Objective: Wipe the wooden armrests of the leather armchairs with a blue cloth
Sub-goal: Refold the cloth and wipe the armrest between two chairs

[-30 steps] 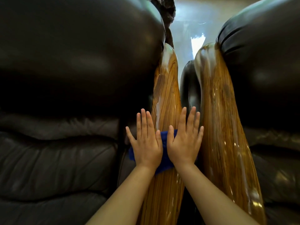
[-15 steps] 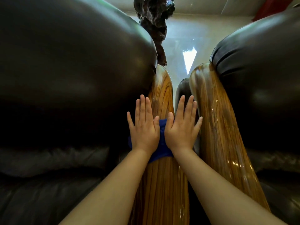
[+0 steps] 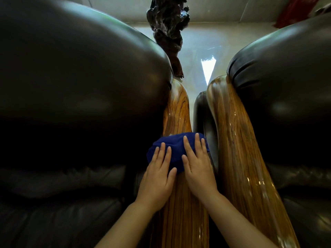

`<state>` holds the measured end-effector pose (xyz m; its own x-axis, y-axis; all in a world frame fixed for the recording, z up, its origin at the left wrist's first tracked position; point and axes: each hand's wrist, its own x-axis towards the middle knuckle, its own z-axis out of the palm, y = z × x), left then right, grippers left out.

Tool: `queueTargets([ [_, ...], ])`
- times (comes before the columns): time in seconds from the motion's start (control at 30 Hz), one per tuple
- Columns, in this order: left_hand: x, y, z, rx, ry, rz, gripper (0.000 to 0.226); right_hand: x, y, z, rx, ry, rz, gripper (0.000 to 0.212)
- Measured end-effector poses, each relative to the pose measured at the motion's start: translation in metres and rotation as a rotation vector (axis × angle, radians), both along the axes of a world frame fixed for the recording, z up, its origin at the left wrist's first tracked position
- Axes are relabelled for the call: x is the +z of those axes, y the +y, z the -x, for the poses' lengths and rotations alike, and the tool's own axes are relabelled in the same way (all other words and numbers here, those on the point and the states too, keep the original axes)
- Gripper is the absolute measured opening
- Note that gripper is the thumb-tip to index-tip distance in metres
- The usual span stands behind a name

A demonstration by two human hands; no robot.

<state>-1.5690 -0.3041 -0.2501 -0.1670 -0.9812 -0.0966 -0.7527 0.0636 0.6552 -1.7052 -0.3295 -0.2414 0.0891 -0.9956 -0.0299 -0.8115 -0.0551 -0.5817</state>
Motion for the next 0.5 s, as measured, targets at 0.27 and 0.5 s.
queueTargets([
  [0.27, 0.010, -0.050, -0.003, -0.045, -0.100, 0.013, 0.052, -0.002, -0.040, 0.001, -0.001, -0.132, -0.014, 0.046],
  [0.5, 0.013, -0.083, -0.006, -0.084, -0.158, 0.021, 0.054, -0.006, -0.069, 0.006, 0.015, -0.121, -0.002, 0.046],
])
